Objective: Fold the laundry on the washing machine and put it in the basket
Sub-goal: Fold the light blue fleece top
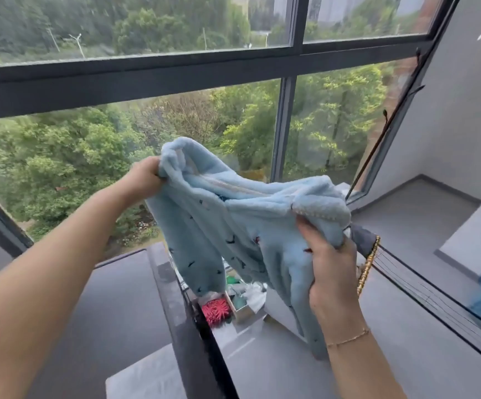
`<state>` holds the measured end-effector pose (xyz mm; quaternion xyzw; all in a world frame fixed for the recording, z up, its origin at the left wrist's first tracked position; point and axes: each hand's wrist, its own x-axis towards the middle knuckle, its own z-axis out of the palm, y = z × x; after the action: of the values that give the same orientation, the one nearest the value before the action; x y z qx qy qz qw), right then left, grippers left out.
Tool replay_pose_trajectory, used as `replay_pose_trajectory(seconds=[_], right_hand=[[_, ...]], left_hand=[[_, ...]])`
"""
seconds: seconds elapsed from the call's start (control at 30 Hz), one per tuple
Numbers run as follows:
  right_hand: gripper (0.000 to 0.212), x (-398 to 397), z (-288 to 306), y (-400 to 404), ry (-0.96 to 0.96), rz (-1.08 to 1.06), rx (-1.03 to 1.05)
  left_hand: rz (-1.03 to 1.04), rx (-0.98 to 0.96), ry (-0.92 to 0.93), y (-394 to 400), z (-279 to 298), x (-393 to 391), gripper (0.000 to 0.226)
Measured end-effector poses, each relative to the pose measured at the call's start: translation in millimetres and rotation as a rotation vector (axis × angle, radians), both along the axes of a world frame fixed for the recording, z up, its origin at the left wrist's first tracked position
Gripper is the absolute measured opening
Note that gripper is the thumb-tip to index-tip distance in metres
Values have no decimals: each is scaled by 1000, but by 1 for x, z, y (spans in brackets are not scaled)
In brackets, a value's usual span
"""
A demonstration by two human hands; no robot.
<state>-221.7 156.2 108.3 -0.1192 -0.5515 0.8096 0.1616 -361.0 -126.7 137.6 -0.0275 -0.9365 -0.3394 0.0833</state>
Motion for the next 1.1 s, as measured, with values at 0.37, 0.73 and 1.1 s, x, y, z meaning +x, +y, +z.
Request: replay_pose_trajectory(seconds=[0.37, 0.73, 1.1], right_hand=[[4, 149, -57, -199, -214, 692, 187], [50, 214, -188, -287, -240, 1548, 1032], [30, 175, -216, -192, 32, 576, 1276]], left_hand=[[405, 432, -153, -210, -71, 164, 30], [793, 744, -270, -239, -223, 289, 27], [776, -22, -557, -110, -257, 385, 73]])
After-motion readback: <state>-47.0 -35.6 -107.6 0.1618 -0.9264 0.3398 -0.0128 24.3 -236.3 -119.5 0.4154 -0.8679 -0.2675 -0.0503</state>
